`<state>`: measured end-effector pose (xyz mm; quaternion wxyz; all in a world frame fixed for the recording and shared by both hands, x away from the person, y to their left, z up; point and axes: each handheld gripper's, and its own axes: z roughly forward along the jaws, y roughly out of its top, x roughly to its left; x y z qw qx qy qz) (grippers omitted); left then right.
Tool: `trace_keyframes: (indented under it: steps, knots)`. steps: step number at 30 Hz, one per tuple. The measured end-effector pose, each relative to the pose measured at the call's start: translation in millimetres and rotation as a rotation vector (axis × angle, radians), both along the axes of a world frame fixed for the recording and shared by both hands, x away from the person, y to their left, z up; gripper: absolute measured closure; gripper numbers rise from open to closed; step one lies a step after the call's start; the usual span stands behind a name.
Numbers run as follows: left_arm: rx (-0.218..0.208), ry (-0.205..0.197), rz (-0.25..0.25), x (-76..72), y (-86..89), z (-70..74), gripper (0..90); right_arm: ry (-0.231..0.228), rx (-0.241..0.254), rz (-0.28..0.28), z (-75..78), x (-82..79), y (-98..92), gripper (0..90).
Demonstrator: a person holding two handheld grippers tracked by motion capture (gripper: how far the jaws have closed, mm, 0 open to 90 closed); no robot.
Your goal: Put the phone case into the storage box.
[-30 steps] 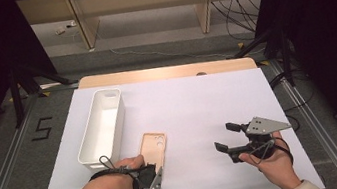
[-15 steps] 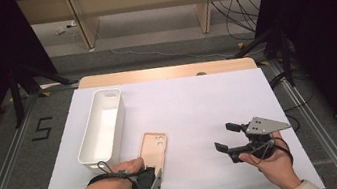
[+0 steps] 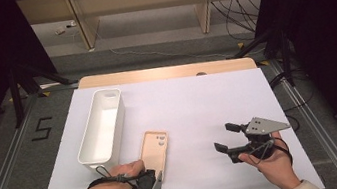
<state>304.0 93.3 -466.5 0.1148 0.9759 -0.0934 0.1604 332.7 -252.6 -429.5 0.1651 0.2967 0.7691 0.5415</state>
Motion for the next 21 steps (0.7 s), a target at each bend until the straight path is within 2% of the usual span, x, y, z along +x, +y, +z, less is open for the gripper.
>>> trace_keyframes:
  steps: [3, 6, 13, 18, 21]
  knots:
    - [-0.020, -0.016, -0.004, -2.0, -1.3, 1.4, 86.1, -0.001, 0.003, 0.000, -0.1, 0.0, 0.0, 21.5]
    - [-0.023, -0.046, -0.005, -3.3, -2.2, 3.7, 86.6, -0.001, 0.006, 0.001, -0.1, 0.1, 0.0, 21.5]
    - [-0.047, -0.088, 0.001, -1.4, -1.0, 7.8, 86.7, -0.003, 0.006, 0.001, 0.1, 0.1, 0.0, 21.6]
    - [-0.051, -0.118, 0.009, 0.1, -1.2, 11.5, 86.8, 0.007, -0.007, -0.002, 1.3, -0.3, -0.4, 21.8]
    - [-0.054, -0.129, 0.011, 0.5, -1.6, 12.1, 86.9, 0.002, 0.004, -0.006, 0.5, 0.6, 1.0, 21.9]
